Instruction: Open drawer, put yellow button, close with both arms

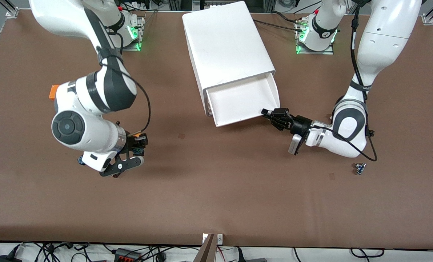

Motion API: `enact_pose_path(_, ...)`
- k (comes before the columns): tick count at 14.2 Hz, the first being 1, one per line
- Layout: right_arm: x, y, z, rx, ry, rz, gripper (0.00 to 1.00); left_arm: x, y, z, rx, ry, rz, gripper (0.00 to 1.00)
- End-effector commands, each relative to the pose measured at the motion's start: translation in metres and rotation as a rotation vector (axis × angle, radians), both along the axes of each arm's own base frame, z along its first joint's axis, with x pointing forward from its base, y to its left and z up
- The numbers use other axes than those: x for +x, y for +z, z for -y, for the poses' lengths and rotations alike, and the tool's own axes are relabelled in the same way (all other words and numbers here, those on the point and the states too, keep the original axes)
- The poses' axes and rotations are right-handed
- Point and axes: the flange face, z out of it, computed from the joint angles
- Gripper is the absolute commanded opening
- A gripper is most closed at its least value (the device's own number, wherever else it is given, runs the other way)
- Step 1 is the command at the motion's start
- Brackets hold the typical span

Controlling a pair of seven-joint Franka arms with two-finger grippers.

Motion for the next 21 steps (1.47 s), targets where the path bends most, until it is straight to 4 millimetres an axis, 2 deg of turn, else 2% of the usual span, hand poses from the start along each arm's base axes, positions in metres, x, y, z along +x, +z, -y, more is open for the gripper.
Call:
enact_pose_path(1,-0.023,0.047,-0.037,0.058,0.052,0.032,0.00,0.018,-0.005,-0.011,0.059,0.015,-0.006,0.09)
enact_pose_path(2,-0.035,0.057,-0.057,0.067,0.049,0.038,0.00,0.018,-0.005,-0.012,0.063,0.012,-0.004,0.22)
enact_pose_path(3,-0.048,0.066,-0.083,0.073,0.035,0.046,0.00,0.018,-0.005,-0.013,0.067,0.009,-0.002,0.80)
enact_pose_path(4,-0.062,0.073,-0.107,0.077,0.021,0.054,0.00,0.019,-0.002,-0.012,0.067,0.009,0.000,1.00)
enact_pose_path(5,-0.078,0.084,-0.136,0.082,0.011,0.073,0.00,0.021,0.002,-0.015,0.065,0.009,0.005,1.00)
enact_pose_path(6,-0.090,0.094,-0.157,0.091,-0.021,0.087,0.00,0.023,0.007,-0.020,0.076,0.021,-0.007,1.00)
enact_pose_path(7,-0.098,0.099,-0.169,0.103,-0.049,0.093,0.00,0.028,0.015,-0.024,0.108,0.028,-0.029,1.00)
enact_pose_path(9,-0.119,0.104,-0.203,0.128,-0.099,0.107,0.00,0.042,0.060,-0.036,0.266,0.038,-0.078,1.00)
enact_pose_path(11,-0.128,0.102,-0.224,0.155,-0.136,0.125,0.00,0.050,0.094,-0.044,0.403,0.065,-0.120,1.00)
enact_pose_path(13,-0.136,0.083,-0.245,0.152,-0.122,0.127,0.00,0.052,0.119,-0.052,0.534,0.071,-0.112,1.00)
enact_pose_path(15,-0.145,0.070,-0.267,0.168,-0.195,0.132,0.00,0.053,0.139,-0.065,0.694,0.069,-0.078,1.00)
enact_pose_path(17,-0.159,0.052,-0.288,0.120,-0.160,0.167,0.00,0.053,0.157,-0.079,0.859,0.070,-0.039,1.00)
enact_pose_path(20,-0.182,0.028,-0.315,0.064,-0.105,0.187,0.00,0.046,0.166,-0.095,1.089,0.036,-0.021,1.00)
enact_pose_path(21,-0.187,0.021,-0.321,0.059,-0.112,0.182,0.00,0.044,0.177,-0.097,1.150,0.062,-0.018,1.00)
